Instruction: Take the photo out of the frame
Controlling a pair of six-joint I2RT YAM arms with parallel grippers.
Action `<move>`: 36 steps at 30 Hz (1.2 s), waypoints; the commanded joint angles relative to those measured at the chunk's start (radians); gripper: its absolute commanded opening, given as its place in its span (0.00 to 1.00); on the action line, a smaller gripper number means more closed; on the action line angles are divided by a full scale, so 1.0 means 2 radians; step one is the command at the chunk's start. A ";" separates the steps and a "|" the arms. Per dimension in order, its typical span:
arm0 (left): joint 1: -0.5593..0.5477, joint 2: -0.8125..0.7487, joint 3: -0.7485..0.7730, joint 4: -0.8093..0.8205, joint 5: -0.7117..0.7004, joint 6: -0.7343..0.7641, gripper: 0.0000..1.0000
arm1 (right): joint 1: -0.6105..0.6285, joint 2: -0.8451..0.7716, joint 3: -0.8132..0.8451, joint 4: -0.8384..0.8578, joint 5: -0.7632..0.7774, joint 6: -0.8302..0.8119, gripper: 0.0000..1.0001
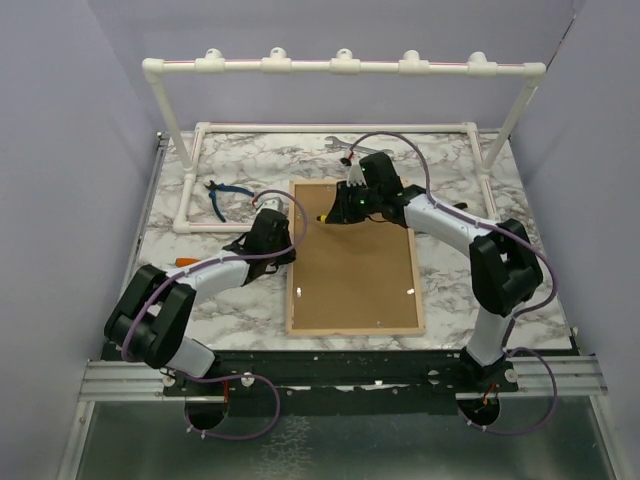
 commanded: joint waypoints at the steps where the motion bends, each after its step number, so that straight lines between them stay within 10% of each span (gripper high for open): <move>1: 0.003 -0.018 -0.018 -0.011 0.000 -0.006 0.18 | -0.001 -0.044 -0.008 0.013 0.072 0.013 0.01; 36: 0.003 -0.037 -0.036 -0.012 0.012 -0.008 0.18 | -0.004 0.027 0.049 0.001 0.227 0.019 0.01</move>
